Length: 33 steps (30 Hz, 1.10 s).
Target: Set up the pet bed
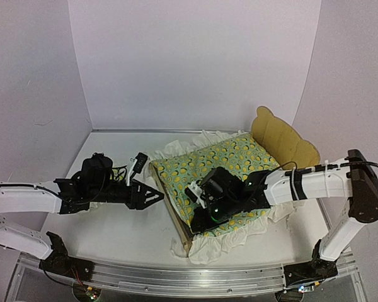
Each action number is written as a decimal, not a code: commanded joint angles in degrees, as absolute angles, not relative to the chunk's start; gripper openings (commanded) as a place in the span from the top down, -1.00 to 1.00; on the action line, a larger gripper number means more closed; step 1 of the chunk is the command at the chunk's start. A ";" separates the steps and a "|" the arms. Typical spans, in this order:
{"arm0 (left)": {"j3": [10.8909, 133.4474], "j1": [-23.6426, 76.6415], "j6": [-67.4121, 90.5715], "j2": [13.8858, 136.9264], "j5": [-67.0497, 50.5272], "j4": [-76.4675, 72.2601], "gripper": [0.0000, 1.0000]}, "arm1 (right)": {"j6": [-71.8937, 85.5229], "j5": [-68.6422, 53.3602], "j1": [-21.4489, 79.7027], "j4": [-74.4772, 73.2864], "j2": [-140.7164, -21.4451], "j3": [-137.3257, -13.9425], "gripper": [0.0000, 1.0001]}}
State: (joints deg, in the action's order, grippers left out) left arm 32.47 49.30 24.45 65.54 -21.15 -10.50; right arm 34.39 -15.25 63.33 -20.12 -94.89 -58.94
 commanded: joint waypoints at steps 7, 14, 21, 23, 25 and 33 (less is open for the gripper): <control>34.59 40.31 34.81 66.81 -14.32 -12.39 -0.19 | 38.27 -2.09 68.47 -19.89 -90.39 -59.07 0.88; 39.28 36.44 30.95 69.32 -12.79 -11.79 -0.42 | 32.22 20.08 62.73 -47.18 -73.71 -70.26 -0.55; 48.28 30.34 23.63 77.15 -20.10 -9.38 -0.49 | 33.06 35.20 40.65 -66.84 -64.16 -72.57 -0.97; 53.42 29.66 20.66 81.95 -20.61 -6.43 -0.49 | 32.20 36.23 35.94 -69.31 -62.75 -72.34 -0.97; 58.80 29.40 17.04 87.34 -23.55 -4.22 -0.49 | 31.65 35.20 30.92 -70.24 -62.06 -71.71 -0.97; 72.42 29.44 13.29 103.97 -31.42 -0.40 -0.36 | 31.54 32.17 18.76 -56.25 -61.88 -60.50 -0.67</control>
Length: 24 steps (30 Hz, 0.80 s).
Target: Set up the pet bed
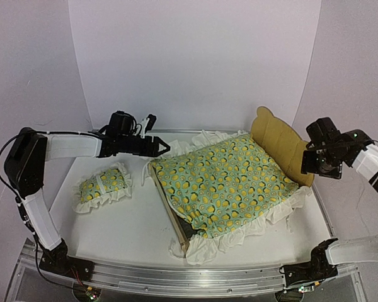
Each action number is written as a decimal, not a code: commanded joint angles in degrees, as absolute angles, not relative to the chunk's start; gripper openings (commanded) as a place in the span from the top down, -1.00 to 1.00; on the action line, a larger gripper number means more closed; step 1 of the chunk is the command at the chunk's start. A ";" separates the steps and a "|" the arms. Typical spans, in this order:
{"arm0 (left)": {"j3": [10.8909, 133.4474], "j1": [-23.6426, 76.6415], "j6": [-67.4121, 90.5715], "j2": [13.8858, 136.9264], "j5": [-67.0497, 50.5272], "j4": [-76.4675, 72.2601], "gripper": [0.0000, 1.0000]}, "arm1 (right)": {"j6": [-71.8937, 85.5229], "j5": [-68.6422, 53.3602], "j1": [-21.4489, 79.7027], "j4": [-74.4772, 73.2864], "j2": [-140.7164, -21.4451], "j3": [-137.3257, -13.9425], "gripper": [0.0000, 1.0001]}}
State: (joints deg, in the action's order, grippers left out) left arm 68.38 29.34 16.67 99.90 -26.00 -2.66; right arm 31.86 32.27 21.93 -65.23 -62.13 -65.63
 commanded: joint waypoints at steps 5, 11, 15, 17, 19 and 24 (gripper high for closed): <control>68.59 29.72 13.24 104.51 -31.41 -0.43 -0.29 | 27.46 26.28 13.15 -38.35 -65.63 -56.83 -0.37; 58.19 33.62 17.15 99.25 -31.75 -3.66 -0.25 | 15.97 23.37 10.46 -17.20 -77.89 -60.15 -0.27; 52.47 38.57 22.76 95.48 -30.57 -6.83 -0.23 | 12.54 14.54 8.35 -7.42 -88.65 -66.78 -0.28; 50.63 41.78 25.27 93.03 -28.59 -7.49 -0.23 | 8.62 7.24 8.30 -2.59 -93.96 -70.67 -0.28; 49.54 46.04 26.87 90.85 -26.31 -7.94 -0.23 | 7.46 -1.51 8.35 1.17 -100.16 -76.54 -0.29; 49.90 56.30 30.67 91.27 -26.94 -10.42 -0.25 | 11.08 -17.97 9.93 -2.93 -115.75 -96.81 -0.32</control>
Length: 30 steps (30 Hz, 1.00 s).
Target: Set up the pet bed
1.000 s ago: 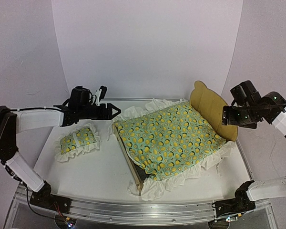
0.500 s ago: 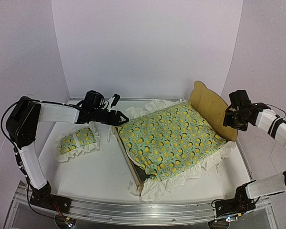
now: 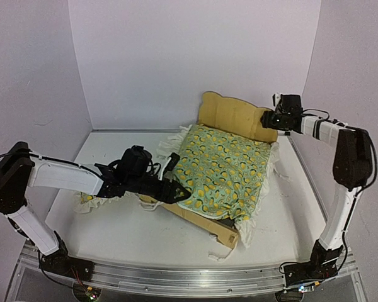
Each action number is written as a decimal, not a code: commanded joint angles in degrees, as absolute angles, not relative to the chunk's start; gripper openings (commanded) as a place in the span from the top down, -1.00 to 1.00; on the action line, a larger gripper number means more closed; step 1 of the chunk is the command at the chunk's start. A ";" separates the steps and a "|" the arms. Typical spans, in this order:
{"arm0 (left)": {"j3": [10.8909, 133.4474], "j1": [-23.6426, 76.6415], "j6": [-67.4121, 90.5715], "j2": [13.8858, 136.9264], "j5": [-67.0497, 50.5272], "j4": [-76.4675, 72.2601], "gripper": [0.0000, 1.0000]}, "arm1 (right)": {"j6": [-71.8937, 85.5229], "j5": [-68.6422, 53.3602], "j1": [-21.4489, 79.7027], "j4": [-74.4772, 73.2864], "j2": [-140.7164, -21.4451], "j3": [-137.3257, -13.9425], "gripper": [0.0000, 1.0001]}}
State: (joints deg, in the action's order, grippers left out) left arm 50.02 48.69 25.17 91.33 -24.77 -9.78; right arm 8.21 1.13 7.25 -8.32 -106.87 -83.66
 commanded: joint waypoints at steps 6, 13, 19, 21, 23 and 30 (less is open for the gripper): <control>50.17 58.78 28.83 84.62 -25.28 -7.38 -0.39 | 12.44 -6.59 13.27 -30.19 -116.19 -114.31 -0.79; 54.50 46.14 19.60 72.32 -17.13 13.19 -0.58 | 11.94 5.15 13.26 -45.51 -98.07 -101.25 -0.97; 51.45 30.47 20.01 71.80 -23.01 11.34 -0.69 | 19.90 -13.16 13.23 -40.07 -82.18 -72.71 -0.96; 48.80 27.92 23.08 73.94 -30.94 2.40 -0.69 | 23.20 -21.16 13.18 -35.27 -79.43 -65.52 -0.97; 46.05 26.65 28.28 76.88 -36.73 -6.19 -0.68 | 24.78 -23.64 13.18 -32.20 -78.30 -61.05 -0.97; 40.01 27.83 35.70 84.47 -43.23 -19.05 -0.38 | 27.52 -27.38 12.54 -22.79 -84.60 -55.34 -0.74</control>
